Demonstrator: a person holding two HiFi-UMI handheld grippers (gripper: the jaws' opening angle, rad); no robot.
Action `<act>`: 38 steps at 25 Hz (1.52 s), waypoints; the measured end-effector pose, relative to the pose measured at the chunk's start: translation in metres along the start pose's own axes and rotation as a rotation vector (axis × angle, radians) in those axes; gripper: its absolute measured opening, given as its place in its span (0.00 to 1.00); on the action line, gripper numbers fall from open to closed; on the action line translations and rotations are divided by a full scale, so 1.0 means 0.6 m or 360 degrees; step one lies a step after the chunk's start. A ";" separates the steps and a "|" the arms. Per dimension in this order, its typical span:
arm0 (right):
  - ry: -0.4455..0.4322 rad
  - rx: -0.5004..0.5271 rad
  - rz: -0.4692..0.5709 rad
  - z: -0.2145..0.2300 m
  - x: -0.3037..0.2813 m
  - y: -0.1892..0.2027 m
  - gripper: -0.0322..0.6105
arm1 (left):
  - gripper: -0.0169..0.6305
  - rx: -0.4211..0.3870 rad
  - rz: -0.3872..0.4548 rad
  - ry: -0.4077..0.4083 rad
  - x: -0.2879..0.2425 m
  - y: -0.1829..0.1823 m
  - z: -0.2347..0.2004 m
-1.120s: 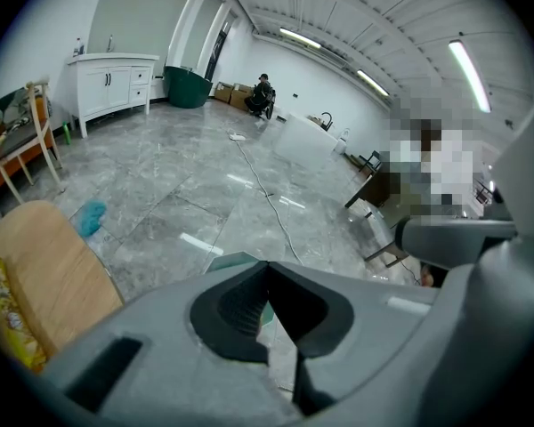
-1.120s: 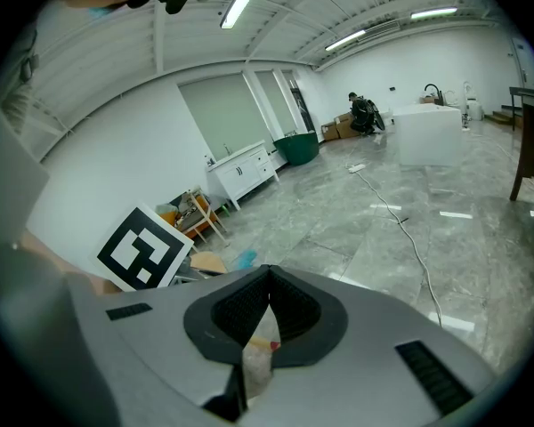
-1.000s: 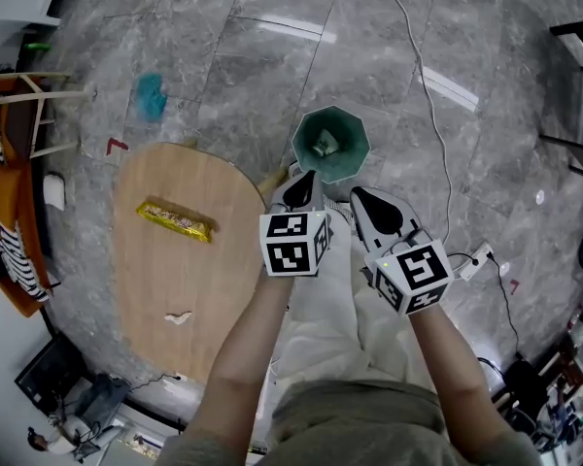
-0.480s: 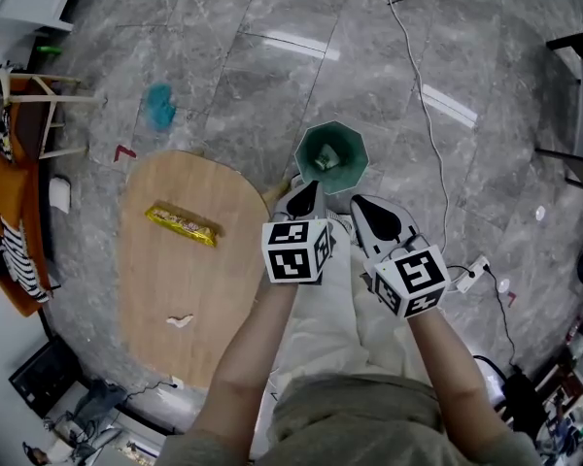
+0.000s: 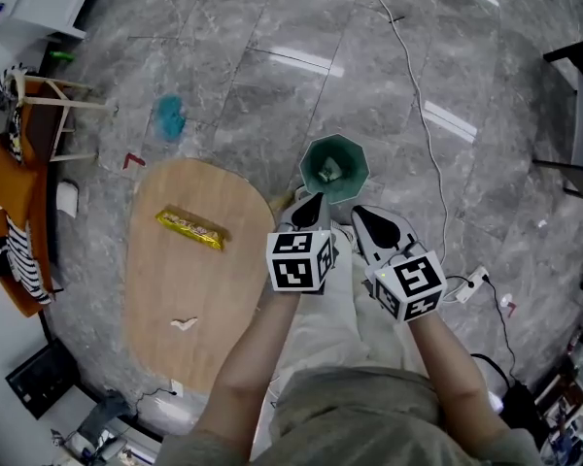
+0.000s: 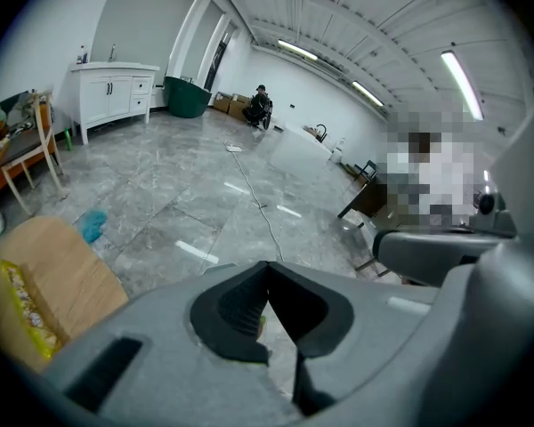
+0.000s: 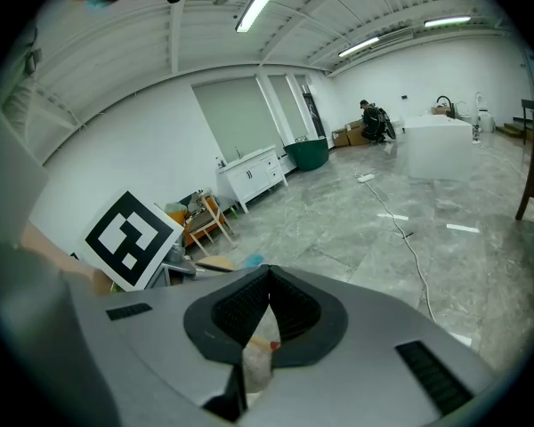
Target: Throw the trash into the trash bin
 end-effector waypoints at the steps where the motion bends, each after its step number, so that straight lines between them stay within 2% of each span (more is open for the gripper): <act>1: -0.0004 0.0004 -0.0002 -0.003 0.003 0.000 0.06 | 0.04 -0.0002 0.0004 0.0008 0.005 0.000 0.002; 15: -0.0038 0.0096 -0.0024 -0.037 0.047 -0.017 0.06 | 0.04 0.0001 0.0032 0.0076 0.073 -0.007 0.033; 38: -0.0134 0.0260 0.0062 -0.091 0.135 -0.078 0.06 | 0.04 -0.0013 0.0160 0.0100 0.195 -0.024 0.103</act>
Point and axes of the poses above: the fingertips, and each gripper's own axes: x backward along the fingers, z to its right, y out of its underside, the point moved 10 cm from there along x, backward along the fingers, and after that the axes turned 1 degree about -y, right-handed, at the moved point
